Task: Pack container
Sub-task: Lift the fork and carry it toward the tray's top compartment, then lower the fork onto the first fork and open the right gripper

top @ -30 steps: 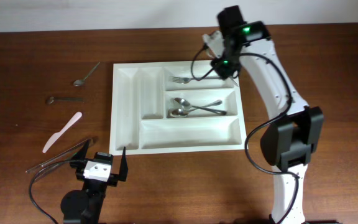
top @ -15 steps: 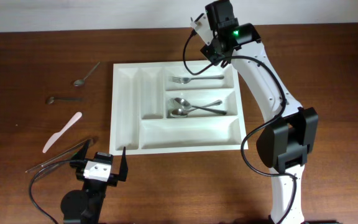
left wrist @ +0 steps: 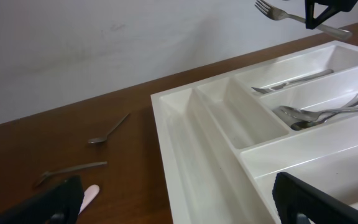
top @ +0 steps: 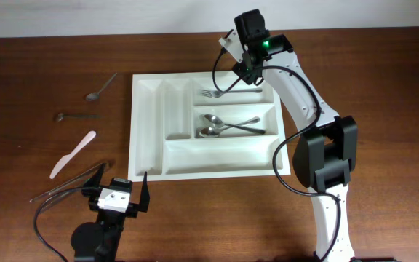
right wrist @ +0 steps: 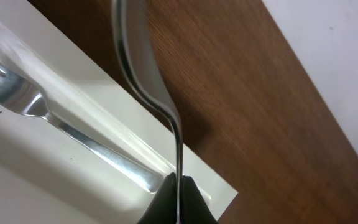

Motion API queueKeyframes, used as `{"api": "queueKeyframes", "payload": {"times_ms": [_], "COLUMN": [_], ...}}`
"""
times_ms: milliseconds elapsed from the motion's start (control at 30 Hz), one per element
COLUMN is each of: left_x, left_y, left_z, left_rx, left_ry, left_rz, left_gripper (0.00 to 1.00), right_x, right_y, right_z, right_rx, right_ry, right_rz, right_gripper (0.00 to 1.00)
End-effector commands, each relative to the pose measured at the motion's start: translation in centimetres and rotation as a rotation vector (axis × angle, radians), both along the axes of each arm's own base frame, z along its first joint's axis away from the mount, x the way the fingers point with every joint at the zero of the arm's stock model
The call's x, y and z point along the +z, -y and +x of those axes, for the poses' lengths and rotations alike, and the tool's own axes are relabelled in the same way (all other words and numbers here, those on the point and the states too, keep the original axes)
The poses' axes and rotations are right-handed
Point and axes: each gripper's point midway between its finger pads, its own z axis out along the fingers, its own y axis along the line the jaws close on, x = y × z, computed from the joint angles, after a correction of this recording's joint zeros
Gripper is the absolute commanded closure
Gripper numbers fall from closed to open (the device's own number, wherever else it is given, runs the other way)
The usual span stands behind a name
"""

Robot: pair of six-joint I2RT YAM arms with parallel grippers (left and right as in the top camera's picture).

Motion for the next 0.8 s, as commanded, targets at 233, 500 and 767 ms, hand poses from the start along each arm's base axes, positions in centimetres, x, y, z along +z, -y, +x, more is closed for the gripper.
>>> {"api": "queueKeyframes", "payload": {"times_ms": [233,500,767], "left_x": [-0.2,-0.2,-0.2], "left_y": [0.1,0.1,0.1], "left_z": [0.0,0.0,0.0], "left_rx": [-0.005,-0.004,-0.005], "left_ry": [0.002,0.002,0.002], "left_rz": [0.001,0.001,0.001], "left_gripper": [0.01,0.01,0.01], "right_x": [0.4,-0.4,-5.0], "right_y": [-0.8,-3.6,-4.1], "right_z": [-0.6,-1.9,-3.1], "right_rx": [0.094,0.151,0.168], "right_ry": [-0.005,-0.029,-0.135], "right_rz": [-0.062,-0.073,-0.108], "right_gripper": [0.96,0.96,0.96]}}
